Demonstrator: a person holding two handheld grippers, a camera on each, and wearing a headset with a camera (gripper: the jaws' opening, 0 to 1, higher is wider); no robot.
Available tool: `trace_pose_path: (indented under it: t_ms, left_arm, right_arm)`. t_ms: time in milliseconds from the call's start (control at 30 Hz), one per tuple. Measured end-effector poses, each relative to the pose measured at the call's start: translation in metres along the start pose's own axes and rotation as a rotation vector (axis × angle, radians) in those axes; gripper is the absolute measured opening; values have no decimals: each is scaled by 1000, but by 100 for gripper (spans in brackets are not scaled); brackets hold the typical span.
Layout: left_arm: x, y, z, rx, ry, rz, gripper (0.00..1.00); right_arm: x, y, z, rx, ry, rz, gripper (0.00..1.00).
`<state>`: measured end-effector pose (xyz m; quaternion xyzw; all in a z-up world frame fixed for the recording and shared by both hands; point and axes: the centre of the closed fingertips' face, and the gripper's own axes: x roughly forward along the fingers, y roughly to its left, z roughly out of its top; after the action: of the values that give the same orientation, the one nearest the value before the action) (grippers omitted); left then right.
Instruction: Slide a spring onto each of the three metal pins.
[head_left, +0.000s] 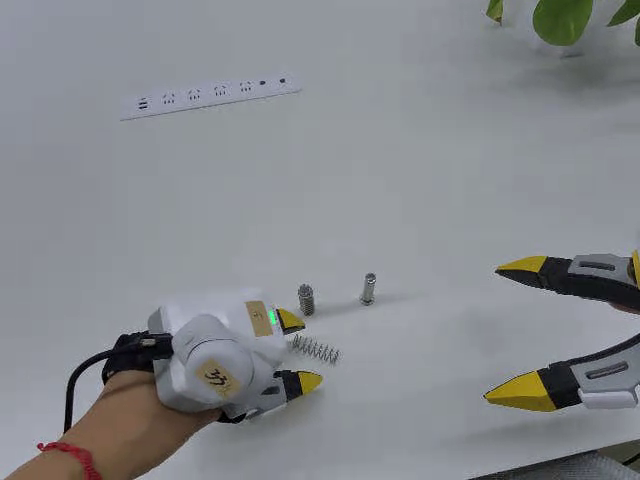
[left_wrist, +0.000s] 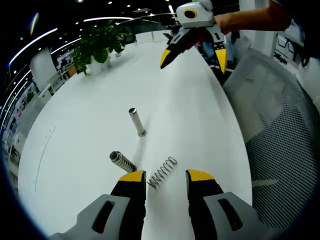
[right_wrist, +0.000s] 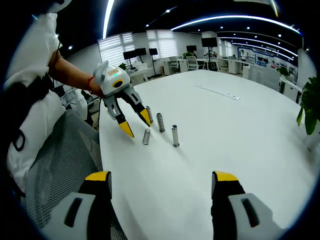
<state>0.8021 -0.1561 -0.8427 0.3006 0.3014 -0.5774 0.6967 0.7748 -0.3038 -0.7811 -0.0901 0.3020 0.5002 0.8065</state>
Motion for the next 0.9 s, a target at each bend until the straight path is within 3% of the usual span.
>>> trace_pose_path:
  t_ms: [133, 367, 500, 900]
  left_arm:
    - [8, 4, -6, -20, 33, 12, 32]
    - [9, 1, -20, -29, 80, 15, 28]
    - [5, -1, -24, -51, 83, 18, 26]
    - [6, -3, -22, -73, 76, 36, 16]
  right_arm:
    - [0, 0, -1, 6, -5, -4, 82]
    - [-3, -1, -4, 15, -4, -8, 82]
    - [-2, -1, -4, 15, -5, -8, 81]
    - [-3, 3, -10, 0, 13, 3, 83]
